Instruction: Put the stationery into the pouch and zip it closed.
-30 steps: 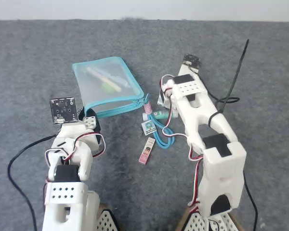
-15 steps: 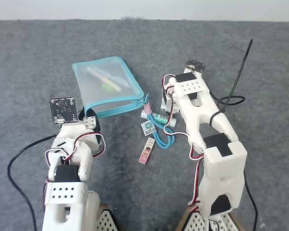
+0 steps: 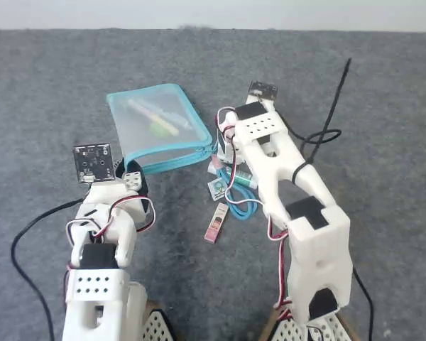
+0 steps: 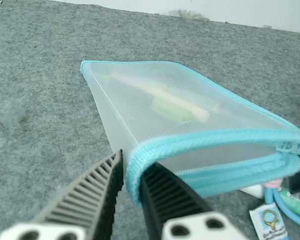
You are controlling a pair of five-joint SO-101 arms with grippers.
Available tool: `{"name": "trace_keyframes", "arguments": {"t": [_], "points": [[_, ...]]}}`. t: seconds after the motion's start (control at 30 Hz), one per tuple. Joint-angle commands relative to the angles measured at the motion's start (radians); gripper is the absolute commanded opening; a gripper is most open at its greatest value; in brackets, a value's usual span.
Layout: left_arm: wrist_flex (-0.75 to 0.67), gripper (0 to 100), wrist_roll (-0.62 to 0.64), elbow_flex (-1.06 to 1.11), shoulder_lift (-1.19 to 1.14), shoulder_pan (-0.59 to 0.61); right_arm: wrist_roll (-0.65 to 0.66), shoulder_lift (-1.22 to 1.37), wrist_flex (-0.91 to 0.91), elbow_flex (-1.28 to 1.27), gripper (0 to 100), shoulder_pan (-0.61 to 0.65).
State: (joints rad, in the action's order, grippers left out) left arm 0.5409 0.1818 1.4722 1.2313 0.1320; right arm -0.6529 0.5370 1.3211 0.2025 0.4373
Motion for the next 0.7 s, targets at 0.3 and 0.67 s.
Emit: {"name": "trace_keyframes", "arguments": {"t": [0.3, 0.67], "points": [[-0.037, 1, -0.008, -0.021, 0.003, -0.009, -0.011, 0.082, 0.025, 0.095, 11.0, -0.088], [-0.035, 1, -0.008, -0.022, 0.003, -0.009, 0.083, -0.004, 0.206, 0.109, 10.8, -0.213]]}}
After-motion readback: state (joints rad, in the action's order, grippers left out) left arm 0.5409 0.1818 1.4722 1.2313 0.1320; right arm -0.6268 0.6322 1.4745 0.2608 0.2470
